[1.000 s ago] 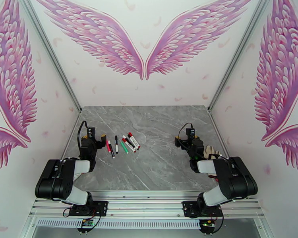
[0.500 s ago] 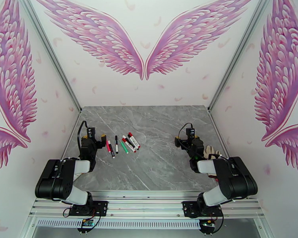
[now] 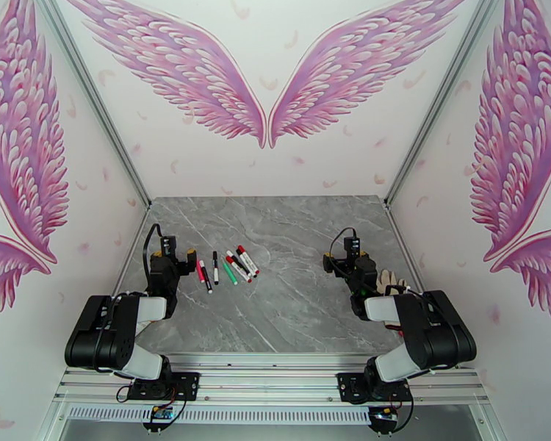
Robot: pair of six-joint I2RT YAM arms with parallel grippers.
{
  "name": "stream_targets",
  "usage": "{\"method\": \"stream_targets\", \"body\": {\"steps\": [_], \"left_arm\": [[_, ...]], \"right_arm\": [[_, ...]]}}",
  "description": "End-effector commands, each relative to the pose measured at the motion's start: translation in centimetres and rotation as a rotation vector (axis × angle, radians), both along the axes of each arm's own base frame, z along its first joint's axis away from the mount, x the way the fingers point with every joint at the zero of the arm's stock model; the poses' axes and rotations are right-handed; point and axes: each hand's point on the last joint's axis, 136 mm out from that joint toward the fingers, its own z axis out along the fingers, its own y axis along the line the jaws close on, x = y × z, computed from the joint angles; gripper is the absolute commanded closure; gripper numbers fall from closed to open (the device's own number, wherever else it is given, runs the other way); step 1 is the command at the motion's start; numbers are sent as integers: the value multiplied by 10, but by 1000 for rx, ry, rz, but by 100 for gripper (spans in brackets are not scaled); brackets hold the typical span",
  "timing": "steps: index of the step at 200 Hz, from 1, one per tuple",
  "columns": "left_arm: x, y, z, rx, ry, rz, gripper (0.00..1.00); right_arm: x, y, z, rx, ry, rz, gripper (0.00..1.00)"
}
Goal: Open the pen caps
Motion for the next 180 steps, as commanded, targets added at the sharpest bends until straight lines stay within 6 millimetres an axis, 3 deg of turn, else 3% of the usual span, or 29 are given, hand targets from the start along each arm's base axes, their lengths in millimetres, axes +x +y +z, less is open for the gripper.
{"method": "stream_targets", "body": {"steps": [1,96,180], "left_arm": [[3,-2,1,-5,5,-13,1],[5,-7,7,0,9,-36,1],[-6,-6,42,4,62,59,1]], "right_arm": [[6,0,5,-10,-10,10,1],[4,-4,9,-5,-25,-14,1],[-10,-4,74,41,-48,-18,1]]}}
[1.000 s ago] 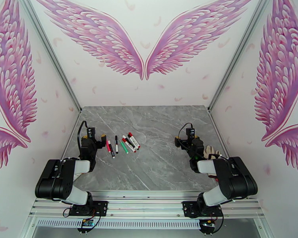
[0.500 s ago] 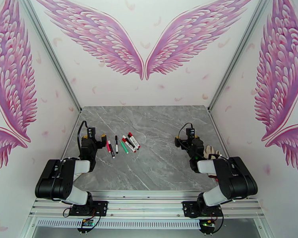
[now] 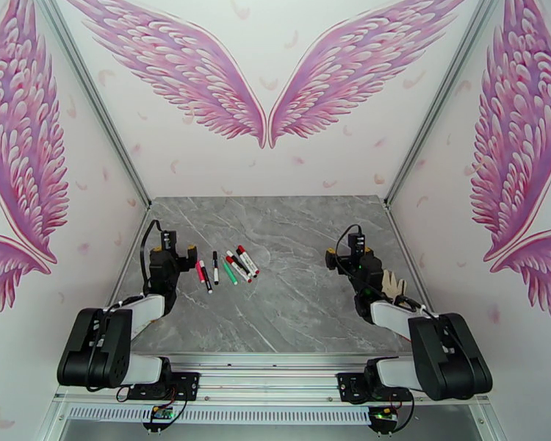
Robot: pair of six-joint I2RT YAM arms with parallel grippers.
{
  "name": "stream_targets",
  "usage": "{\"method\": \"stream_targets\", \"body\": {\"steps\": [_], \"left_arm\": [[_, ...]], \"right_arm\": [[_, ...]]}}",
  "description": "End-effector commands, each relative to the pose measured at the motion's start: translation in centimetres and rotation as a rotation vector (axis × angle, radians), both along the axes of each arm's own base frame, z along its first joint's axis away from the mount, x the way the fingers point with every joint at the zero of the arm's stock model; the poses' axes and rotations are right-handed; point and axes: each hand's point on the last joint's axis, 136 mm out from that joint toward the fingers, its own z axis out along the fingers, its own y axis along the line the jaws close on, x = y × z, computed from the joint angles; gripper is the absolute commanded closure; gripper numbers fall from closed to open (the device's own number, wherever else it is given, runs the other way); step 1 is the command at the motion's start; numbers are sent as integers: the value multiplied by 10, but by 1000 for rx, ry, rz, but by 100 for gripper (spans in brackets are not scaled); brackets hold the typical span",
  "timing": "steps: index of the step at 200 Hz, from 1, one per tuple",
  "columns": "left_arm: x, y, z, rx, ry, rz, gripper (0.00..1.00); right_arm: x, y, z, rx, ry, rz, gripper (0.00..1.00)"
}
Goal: Open the pen caps
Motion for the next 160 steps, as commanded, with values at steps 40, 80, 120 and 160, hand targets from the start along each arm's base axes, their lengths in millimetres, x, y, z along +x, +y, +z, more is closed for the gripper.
{"method": "stream_targets", "body": {"steps": [40,80,120,160], "left_arm": [[-14,-22,39,-98,83,59,1],[-21,-53,40,-202,234,31,1],[-32,-62,24,-314,334,50,1],[-46,-73,0,-381,506,58,1]], "right_arm": [[-7,14,37,207,129,28,1],[-20,31,32,345,254,43,1],[-44,49,28,408,304,82,1],[-66,71,24,477,365,179,1]]}}
